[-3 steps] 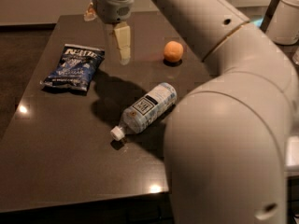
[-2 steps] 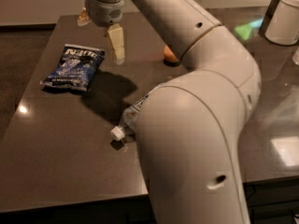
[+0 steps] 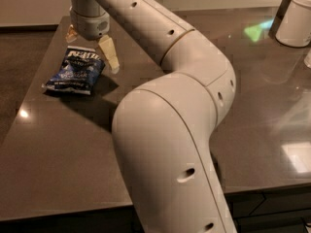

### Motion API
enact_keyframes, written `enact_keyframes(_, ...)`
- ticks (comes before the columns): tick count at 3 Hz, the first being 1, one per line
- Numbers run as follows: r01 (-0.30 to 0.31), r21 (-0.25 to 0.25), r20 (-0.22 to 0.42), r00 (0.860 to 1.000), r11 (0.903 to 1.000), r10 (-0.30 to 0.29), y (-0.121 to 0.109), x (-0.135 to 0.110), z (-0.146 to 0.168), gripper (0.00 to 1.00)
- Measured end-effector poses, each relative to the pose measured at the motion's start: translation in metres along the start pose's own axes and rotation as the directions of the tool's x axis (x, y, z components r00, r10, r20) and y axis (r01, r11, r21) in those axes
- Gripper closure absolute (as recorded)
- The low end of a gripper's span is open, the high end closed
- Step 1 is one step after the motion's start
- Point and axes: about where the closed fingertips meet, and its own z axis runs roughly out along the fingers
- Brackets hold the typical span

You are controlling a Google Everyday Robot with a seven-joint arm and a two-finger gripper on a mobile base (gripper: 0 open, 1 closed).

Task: Move blue chip bag near blue plastic bottle

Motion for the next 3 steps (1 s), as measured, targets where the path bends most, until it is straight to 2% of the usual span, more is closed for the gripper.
enact_keyframes(1,0.084,-0.039,-0.021,0.996,0.9957,-0.085,-0.002,-0.012,0.017,0.0)
enact_keyframes(3,0.214,-0.098,-0.02,0.976,0.9719,-0.217,-0.001,-0.041,0.041,0.0)
